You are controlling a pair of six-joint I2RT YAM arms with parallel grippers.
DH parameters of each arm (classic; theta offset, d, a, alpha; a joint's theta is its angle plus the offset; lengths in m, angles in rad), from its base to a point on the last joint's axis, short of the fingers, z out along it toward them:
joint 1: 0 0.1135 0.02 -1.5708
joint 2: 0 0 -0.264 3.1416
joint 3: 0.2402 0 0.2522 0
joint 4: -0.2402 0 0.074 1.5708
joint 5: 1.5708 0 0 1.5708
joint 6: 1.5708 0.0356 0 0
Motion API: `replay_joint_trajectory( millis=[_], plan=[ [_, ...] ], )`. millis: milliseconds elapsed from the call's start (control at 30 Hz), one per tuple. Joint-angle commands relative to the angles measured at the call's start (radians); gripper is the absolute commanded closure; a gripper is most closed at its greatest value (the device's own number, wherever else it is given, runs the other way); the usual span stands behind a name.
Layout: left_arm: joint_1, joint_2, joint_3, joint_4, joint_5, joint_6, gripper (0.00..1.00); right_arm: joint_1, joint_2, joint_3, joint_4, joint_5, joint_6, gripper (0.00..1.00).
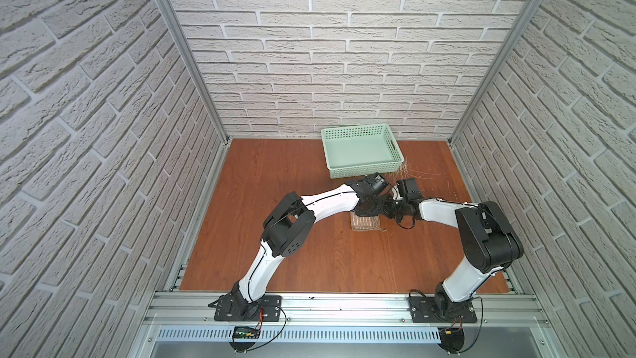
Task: Fold the square dishcloth
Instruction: Fold the cleaning item at the center of the board.
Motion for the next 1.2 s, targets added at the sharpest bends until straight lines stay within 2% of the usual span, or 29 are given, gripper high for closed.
replay_joint_trajectory(
  millis=[0, 267, 533, 733, 1167],
  plan=[
    [-0.003, 0.012, 0.020, 0.040, 0.018, -0.023, 1.00, -0.002, -0.008, -0.015, 0.021, 0.008, 0.011, 0.95],
    [-0.003, 0.021, 0.019, 0.081, 0.056, -0.036, 1.00, -0.003, -0.008, -0.031, 0.026, 0.031, 0.031, 0.97],
    [0.005, 0.008, -0.013, 0.109, 0.072, -0.045, 1.00, -0.005, -0.074, -0.052, -0.002, 0.111, 0.035, 0.97],
    [0.005, -0.003, -0.023, 0.121, 0.085, -0.045, 1.00, -0.010, -0.100, -0.061, -0.001, 0.124, 0.044, 0.97],
    [0.003, -0.003, -0.042, 0.149, 0.110, -0.049, 1.00, -0.062, 0.030, -0.044, 0.134, -0.022, 0.083, 0.97]
  ],
)
